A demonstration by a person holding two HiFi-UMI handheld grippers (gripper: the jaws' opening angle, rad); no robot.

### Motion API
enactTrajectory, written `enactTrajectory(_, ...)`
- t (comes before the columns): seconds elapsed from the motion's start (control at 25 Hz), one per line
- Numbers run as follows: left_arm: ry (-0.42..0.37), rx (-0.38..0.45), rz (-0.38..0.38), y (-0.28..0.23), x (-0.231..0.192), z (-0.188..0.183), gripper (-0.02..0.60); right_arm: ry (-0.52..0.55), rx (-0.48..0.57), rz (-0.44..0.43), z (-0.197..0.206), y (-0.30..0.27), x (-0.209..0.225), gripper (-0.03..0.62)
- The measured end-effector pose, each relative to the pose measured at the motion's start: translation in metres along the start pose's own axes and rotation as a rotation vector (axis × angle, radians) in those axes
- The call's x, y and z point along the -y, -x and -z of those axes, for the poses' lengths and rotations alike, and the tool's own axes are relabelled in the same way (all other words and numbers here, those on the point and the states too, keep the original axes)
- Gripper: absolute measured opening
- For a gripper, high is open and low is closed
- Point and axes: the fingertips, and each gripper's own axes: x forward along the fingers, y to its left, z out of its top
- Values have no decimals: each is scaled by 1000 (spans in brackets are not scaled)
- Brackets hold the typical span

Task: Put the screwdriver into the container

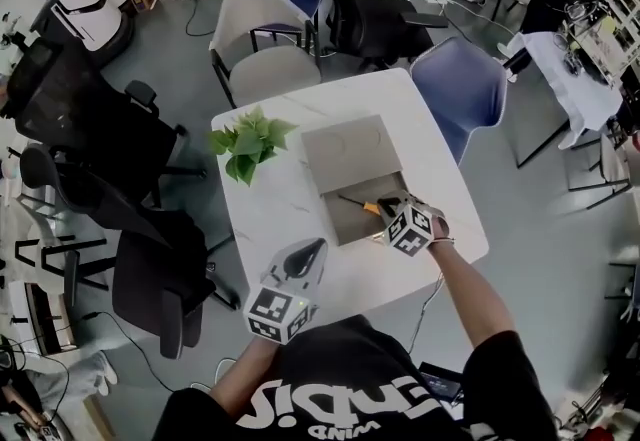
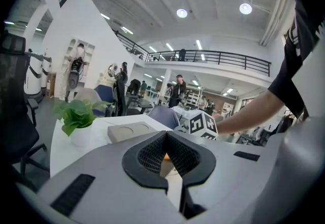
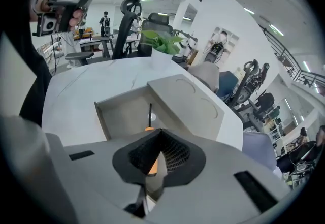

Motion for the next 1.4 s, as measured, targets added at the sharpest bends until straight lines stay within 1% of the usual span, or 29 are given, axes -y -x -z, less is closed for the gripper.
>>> enactTrajectory(0.12,-4,5,7,1,2,-1,14,-27,65,22,-18,20,-1,12)
enactTrajectory(0.28,-11,13,17,3,8,-3,14,-89,177,83,-44,59,1,12)
enactTrajectory(0.44,-21,22,29,3,13,-5,14,-194,294,146,-65,100,3,12)
enactTrajectory(0.56,-30,33,36,4,16,-9,14,-268,374,193,-73,131,4,12)
enactTrajectory(0.72,-39,46,48,6,22,-14,14,-392,461,249,-73,164,0,12)
enactTrajectory(0.96,-58,61,52,11,27,-18,14,-496,549,334,-71,199,-19,12)
enactTrajectory(1.12,-66,74,57,13,30,-20,14,-640,623,372,-66,213,-32,12)
enactTrajectory(1.24,-78,81,66,14,34,-21,14,-712,655,398,-57,219,-43,12)
enactTrajectory(1.4,-86,90,72,16,37,-19,14,-801,669,466,-36,224,-49,12)
